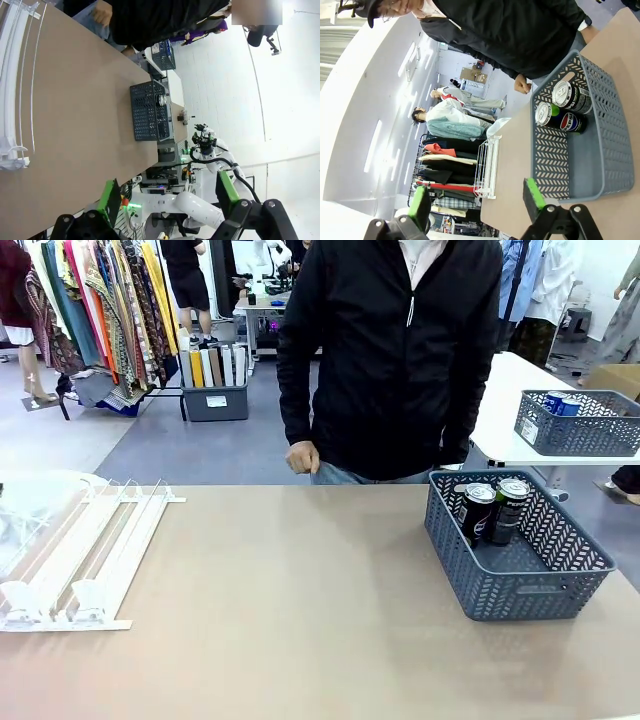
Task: Retrieve and store the cans from the dispenser.
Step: Pick up one can from the Automatic Can Dispenser and place it in the middle of the table.
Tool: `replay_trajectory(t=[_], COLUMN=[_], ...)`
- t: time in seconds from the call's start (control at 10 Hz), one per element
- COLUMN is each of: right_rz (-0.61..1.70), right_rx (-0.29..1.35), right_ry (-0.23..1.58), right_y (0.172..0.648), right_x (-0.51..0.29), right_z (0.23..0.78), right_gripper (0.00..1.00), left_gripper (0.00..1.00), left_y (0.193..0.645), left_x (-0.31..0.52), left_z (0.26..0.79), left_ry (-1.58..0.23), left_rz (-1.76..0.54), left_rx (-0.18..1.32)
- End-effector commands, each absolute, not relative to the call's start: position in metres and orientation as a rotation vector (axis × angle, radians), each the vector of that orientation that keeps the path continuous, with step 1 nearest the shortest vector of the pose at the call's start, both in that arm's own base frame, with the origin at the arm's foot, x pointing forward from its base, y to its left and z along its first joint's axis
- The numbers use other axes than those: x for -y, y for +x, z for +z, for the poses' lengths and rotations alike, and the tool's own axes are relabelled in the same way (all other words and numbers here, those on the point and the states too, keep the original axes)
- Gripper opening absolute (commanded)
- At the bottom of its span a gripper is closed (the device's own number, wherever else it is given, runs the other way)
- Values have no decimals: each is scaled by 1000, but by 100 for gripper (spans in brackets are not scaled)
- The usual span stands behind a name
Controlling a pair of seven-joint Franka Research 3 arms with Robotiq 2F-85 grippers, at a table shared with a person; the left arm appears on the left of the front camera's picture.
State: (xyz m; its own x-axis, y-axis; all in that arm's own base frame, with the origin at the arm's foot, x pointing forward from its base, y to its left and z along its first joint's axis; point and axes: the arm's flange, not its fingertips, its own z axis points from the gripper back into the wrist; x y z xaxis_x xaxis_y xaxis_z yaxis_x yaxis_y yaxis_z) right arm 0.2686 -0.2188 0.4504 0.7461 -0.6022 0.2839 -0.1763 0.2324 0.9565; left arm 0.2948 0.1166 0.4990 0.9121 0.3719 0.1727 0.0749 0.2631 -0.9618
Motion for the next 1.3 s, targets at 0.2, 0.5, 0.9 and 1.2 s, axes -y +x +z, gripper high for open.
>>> replay_trajectory(t=[0.2, 0.5, 0.9, 1.2], right_rz=[-325, -325, -325, -325], right_rx=[736, 736, 736, 736], right_ry=[1341, 1341, 1341, 1341], right_y=[270, 270, 270, 270], right_x=[217, 217, 217, 217], right_z=[453, 453, 453, 453], right_gripper=[100, 100, 100, 100], left_gripper=[100, 100, 100, 100], left_y=[296, 296, 296, 296], left_x=[-115, -115, -115, -115], left_z=[499, 499, 499, 499], left_ry=[-1313, -1313, -1313, -1313], left_rz=[190, 190, 190, 190], left_rx=[426, 426, 426, 426])
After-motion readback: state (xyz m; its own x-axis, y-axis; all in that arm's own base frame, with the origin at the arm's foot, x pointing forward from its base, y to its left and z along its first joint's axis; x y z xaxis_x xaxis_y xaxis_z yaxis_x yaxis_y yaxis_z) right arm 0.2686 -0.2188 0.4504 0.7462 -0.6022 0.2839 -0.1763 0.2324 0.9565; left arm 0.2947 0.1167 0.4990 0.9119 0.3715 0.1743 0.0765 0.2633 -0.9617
